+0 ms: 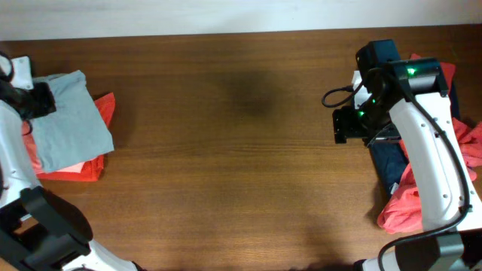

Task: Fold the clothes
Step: 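Release the bundle and lift the left gripper away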

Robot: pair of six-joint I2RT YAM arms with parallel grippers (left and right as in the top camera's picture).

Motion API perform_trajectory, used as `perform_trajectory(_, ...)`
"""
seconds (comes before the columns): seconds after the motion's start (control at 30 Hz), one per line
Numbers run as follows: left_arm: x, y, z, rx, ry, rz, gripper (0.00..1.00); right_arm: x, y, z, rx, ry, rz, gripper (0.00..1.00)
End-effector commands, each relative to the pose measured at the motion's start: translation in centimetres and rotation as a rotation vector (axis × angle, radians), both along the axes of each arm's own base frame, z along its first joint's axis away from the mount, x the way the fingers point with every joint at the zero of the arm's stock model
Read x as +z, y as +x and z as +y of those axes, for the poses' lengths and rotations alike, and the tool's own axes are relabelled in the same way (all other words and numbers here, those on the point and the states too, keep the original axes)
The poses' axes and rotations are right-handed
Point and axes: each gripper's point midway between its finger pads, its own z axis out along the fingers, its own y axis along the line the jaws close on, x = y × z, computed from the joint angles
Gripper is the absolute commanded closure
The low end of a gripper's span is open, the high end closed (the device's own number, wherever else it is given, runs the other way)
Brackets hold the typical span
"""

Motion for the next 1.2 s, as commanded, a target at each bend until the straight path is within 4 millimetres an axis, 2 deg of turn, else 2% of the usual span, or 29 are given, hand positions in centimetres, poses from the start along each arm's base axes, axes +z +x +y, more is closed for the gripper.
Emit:
perform_trajectory(0.0,1.0,-0.3,2.3,0.058,0.002,-0.04,0.97,1.0,0.0,-0.4,-0.004,-0.013,-0.037,0.21)
perform_trajectory(0.2,-0.9,-1.0,5.0,0.125,-0.019,-0.023,0.94,1.0,0.0,-0.4,-0.004,-0.013,-0.037,0.21)
perform_trajectory(0.37,-3.0,-0.8,5.5,0.132,-0.04,0.011,0.9,1.0,0.0,-0.4,-0.004,-0.013,-0.037,0.21)
perform_trajectory(0.5,-3.2,-0.4,6.0,0.135,-0.031,-0.001,0.9,1.0,0.0,-0.4,-0.004,-0.012,-0.037,0.21)
perform_trajectory(0.63,-3.2,-1.0,6.9,0.159,-0.023,0.001,0.88,1.0,0.0,-0.4,-0.004,-0.013,-0.037,0.21)
perform_trajectory(0.67,-3.2,-1.3,7.2,0.166,-0.024,0.002,0.83,1.0,0.0,-0.4,-0.004,-0.013,-0.038,0.21)
perform_trajectory(0.73,-3.3,-1.9,7.7,0.202,-0.042,0.004,0.01,1.0,0.1,-0.4,-0.004,-0.012,-0.045,0.21)
perform_trajectory(0.83,-3.5,-2.6,8.2,0.289,-0.09,-0.005,0.01,1.0,0.2,-0.4,-0.004,-0.011,-0.048,0.2)
perform_trajectory(0.97,-3.5,-2.7,8.2,0.287,-0.099,-0.005,0.01,1.0,0.2,-0.4,-0.004,-0.012,-0.049,0.2)
perform_trajectory(1.17,-3.4,-2.0,6.7,0.24,-0.17,-0.034,0.01,1.0,0.4,-0.4,-0.004,-0.011,-0.053,0.2)
